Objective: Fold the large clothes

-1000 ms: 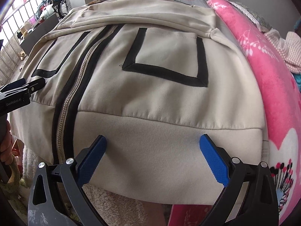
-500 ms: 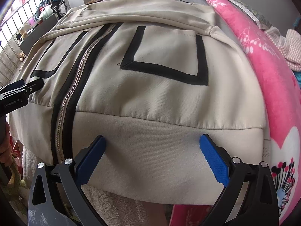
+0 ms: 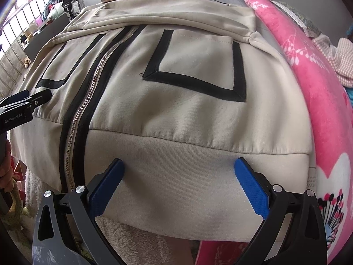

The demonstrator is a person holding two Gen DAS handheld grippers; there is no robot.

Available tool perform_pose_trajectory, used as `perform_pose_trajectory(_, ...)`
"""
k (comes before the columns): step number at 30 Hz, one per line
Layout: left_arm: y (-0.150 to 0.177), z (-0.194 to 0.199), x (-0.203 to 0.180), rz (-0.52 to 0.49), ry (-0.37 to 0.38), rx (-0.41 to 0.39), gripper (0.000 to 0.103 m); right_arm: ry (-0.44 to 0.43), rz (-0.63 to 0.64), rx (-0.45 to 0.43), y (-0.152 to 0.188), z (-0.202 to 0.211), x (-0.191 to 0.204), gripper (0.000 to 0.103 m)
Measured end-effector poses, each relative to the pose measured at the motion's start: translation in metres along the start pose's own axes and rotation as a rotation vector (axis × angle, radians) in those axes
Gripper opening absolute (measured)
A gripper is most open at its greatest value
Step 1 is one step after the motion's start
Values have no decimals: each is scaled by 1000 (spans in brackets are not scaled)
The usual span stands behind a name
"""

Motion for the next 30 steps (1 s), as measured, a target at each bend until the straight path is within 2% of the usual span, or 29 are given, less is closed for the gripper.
perform_pose_trajectory(3, 0, 0, 0, -2, 1, -2, 98, -2, -11, -4, -2, 6, 0, 96)
perform_pose_trajectory(8, 0, 2, 0, -3, 1, -19, 98, 8, 0, -83, -9, 21, 5, 96)
perform_pose_trajectory(14, 0, 1, 0, -24, 12, -33, 98, -3, -38, -81, 0, 4, 3, 96)
perform_pose_trajectory(26, -4, -2, -1, -40, 21, -9, 99, 2, -75, -173, 0, 19, -1, 96)
perform_pose_trajectory(30, -4, -3, -1, -34, 16, -9, 99, -10, -61, -146, 4, 8, 0, 96)
Point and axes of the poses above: each gripper's, at about its wrist camera, not at the fingertips, and z roughly against the way its jaws point, x to its left, y to its underside, the point moved 8 cm from there along -z, roughly the way its jaws point, and after that the axes turned 6 degrees about -z, right-handed, at the moved point
